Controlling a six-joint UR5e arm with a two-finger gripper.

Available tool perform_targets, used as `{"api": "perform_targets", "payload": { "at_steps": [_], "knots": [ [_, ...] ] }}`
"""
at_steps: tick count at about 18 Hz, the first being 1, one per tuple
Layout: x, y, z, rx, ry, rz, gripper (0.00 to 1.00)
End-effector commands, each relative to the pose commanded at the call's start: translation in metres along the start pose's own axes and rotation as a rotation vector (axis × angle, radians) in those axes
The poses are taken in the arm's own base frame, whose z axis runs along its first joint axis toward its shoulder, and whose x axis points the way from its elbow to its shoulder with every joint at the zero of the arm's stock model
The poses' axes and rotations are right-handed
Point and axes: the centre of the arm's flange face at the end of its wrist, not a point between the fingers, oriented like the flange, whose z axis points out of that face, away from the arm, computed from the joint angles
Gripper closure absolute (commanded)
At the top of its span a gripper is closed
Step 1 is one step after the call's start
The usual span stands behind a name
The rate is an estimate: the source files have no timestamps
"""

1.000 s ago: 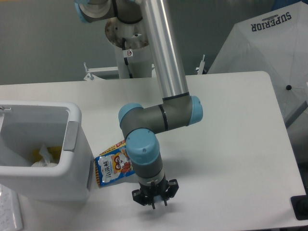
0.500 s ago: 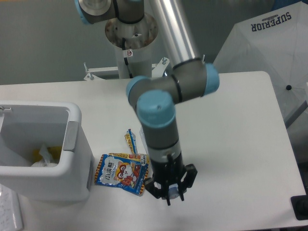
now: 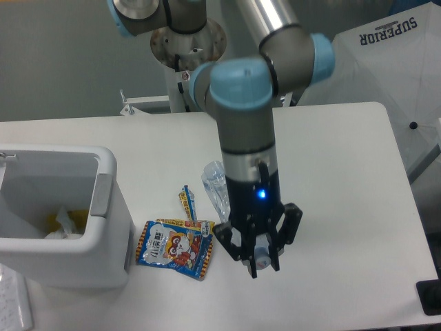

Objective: Place the trash in the trash can
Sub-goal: 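Lift the bottle and carry it over the white trash bin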

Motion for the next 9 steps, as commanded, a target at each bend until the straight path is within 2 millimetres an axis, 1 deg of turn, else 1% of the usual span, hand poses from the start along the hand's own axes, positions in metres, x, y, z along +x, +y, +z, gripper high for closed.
{"api": "perform_targets", "payload": {
  "at_steps": [2, 3, 4, 6, 7, 8, 9],
  "knots": [
    [0.015, -0.016, -0.033, 0.060, 0.014, -0.003, 0.72],
    [0.030, -0.018, -0.041, 0.073, 0.031, -0.030, 0.72],
    [0.038, -0.023, -0.058, 0.101, 0.041, -0.066, 0.72],
    [0.061, -0.024, -0.082, 0.126, 0.066, -0.087, 0.72],
    [0.069, -0.025, -0.093, 0.140, 0.076, -0.082, 0.71],
    [0.075, -0.027, -0.103, 0.152, 0.083, -0.076, 0.69],
    [0.087, -0.026, -0.116, 0.165, 0.098, -0.061, 0.68]
  ]
}}
